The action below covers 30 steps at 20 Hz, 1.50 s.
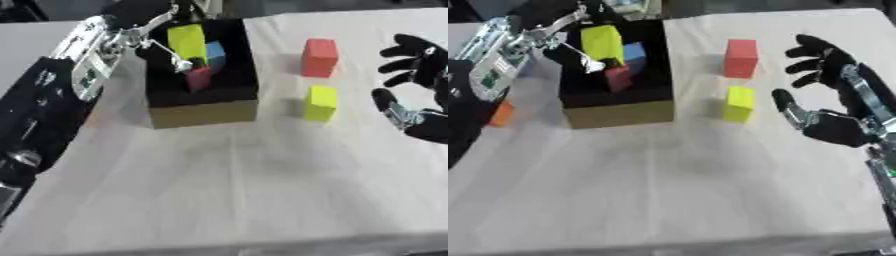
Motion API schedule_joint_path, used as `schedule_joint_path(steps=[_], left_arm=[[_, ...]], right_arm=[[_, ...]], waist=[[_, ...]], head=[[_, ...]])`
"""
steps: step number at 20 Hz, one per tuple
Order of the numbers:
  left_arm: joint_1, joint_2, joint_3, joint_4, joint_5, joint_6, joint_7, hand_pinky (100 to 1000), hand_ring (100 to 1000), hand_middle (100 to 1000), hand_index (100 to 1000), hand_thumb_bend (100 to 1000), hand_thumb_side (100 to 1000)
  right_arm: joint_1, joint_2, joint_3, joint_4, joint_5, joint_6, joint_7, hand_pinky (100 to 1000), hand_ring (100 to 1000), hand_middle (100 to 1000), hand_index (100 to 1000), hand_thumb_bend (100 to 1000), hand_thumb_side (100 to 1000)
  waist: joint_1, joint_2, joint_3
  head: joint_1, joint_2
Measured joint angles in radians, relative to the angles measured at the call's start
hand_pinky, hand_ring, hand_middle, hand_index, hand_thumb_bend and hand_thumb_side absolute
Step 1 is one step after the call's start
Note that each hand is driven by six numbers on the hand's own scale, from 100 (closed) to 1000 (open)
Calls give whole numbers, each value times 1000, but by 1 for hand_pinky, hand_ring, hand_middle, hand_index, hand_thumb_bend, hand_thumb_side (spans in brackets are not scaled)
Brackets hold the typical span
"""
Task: Pick up objects on the table and place them in the box.
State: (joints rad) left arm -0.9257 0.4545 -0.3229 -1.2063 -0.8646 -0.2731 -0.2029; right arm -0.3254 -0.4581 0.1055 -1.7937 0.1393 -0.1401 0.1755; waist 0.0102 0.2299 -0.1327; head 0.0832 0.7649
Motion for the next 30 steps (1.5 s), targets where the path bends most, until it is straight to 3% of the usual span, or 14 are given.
schedule_joint_path(steps=[4,9,15,22,26,30], left_arm=[[18,9,1,-25,-9,8,29,848,766,771,889,1000,591],[59,63,12,-111,26,29,51,878,801,819,904,1000,653],[149,170,62,-274,144,76,42,857,760,770,890,1000,624],[318,323,187,-399,305,92,-49,854,761,754,880,917,555],[393,387,236,-396,331,80,-117,849,764,734,861,859,485],[445,433,248,-353,335,58,-172,849,774,741,861,803,432]], right_arm=[[1,4,0,0,0,0,0,654,757,805,960,274,345],[2,4,-1,3,0,0,-1,654,757,805,961,272,346],[6,4,-6,6,0,1,-2,653,757,804,960,268,346],[9,4,-7,6,0,1,-7,653,756,804,961,263,347],[9,4,-9,10,0,-1,-9,653,755,803,961,262,348],[10,4,-13,12,0,-1,-10,652,755,802,961,261,348]], waist=[[0,0,4],[0,0,12],[0,0,22],[0,0,35],[0,0,36],[0,0,35]], head=[[-1,0],[-6,0],[-14,0],[-18,0],[-19,0],[-18,0]])
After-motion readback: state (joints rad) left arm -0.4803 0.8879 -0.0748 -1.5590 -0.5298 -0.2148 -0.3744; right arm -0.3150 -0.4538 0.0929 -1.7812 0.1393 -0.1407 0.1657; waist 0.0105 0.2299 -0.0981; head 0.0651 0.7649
